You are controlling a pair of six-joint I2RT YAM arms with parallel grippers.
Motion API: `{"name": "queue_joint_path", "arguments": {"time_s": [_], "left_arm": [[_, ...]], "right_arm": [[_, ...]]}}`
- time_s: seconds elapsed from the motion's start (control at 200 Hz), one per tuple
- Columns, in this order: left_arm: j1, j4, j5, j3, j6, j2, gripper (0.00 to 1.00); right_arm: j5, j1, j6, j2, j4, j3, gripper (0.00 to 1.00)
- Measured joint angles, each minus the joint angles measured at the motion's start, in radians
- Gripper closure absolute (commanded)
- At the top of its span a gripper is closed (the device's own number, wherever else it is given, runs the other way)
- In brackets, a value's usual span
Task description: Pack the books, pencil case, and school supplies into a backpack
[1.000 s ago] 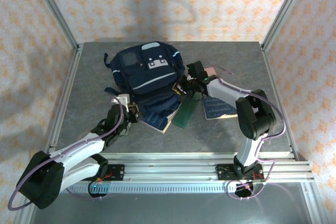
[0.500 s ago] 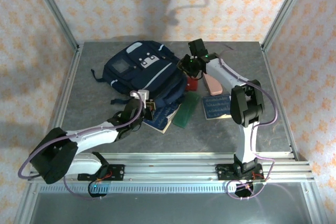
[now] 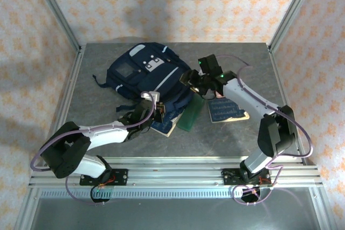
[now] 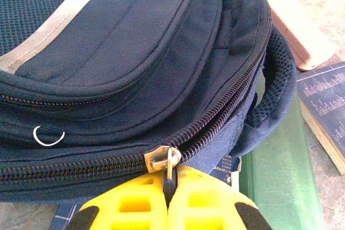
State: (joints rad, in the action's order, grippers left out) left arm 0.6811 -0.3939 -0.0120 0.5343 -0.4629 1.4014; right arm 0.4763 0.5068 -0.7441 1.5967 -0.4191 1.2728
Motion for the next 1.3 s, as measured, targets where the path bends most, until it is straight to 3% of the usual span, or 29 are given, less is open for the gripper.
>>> {"name": "queue_joint_path", "arguments": {"time_s": [0.43,0.536,0.691,0.991,1.301], "left_arm": [[0.019,-0.003,0.001,0.009,0.008,0.011,1.0],[0.022,-0.003,0.001,0.009,0.011,0.018,1.0],[0.026,-0.004,0.005,0.009,0.011,0.035,1.0],[0.016,-0.002,0.031,-0.024,0.01,0.01,1.0],[-0.151,0.022,0.014,-0.146,0.007,-0.146,1.0]], "right_arm": [[0.059,0.106,-0.125,0.166,0.128,-0.048,0.44],[0.066,0.103,-0.145,0.214,0.14,-0.022,0.6],[0.072,0.103,-0.151,0.272,0.143,-0.004,1.0],[0.079,0.1,-0.161,0.282,0.156,-0.006,1.0],[0.083,0.065,-0.161,0.232,0.217,-0.068,1.0]]}}
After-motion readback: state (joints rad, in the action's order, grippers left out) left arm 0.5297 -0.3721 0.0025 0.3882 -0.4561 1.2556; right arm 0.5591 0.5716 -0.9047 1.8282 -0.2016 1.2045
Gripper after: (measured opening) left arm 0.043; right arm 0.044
